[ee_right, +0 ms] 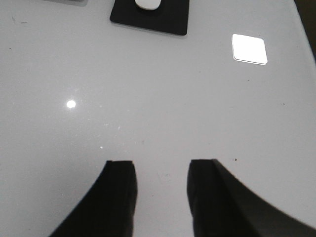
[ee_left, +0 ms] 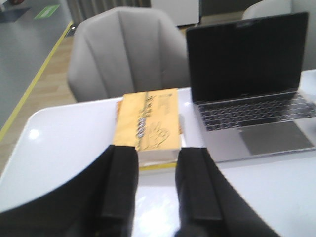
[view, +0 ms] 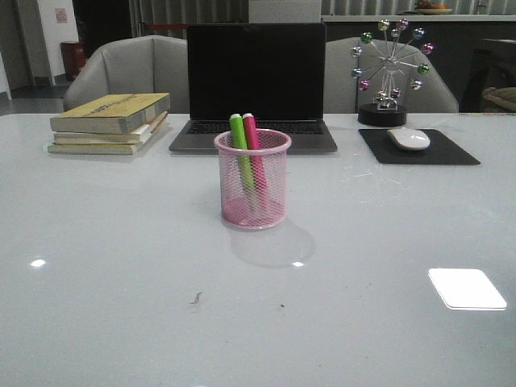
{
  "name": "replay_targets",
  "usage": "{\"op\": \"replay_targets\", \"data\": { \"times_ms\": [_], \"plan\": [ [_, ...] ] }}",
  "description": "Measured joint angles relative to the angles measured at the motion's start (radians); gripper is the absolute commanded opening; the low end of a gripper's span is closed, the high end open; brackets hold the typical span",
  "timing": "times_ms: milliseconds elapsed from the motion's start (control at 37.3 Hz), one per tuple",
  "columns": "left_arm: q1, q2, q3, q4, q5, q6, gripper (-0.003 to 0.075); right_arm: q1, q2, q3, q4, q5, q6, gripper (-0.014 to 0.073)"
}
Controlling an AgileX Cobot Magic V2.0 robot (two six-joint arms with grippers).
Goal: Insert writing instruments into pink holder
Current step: 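Withdraw the left gripper away from the holder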
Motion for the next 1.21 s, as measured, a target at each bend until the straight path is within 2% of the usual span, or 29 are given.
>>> {"op": "replay_targets", "data": {
  "times_ms": [268, 697, 912, 1207],
  "plan": [
    [0.084, -0.151, 0.155, 0.002, 0.056, 0.002, 0.0248, 0.0, 0.0, 0.0, 0.0, 0.0, 0.0, 0.0381],
    [0.088, -0.418, 0.511, 0.003, 0.059, 0.002, 0.0248, 0.0, 0.0, 0.0, 0.0, 0.0, 0.0, 0.0381],
    [0.088, -0.517, 0.563, 0.003, 0.05, 0.002, 0.0248, 0.0, 0.0, 0.0, 0.0, 0.0, 0.0, 0.0381],
    [0.088, -0.542, 0.563, 0.003, 0.03, 0.002, 0.0248, 0.0, 0.0, 0.0, 0.0, 0.0, 0.0, 0.0381]
  ]
}}
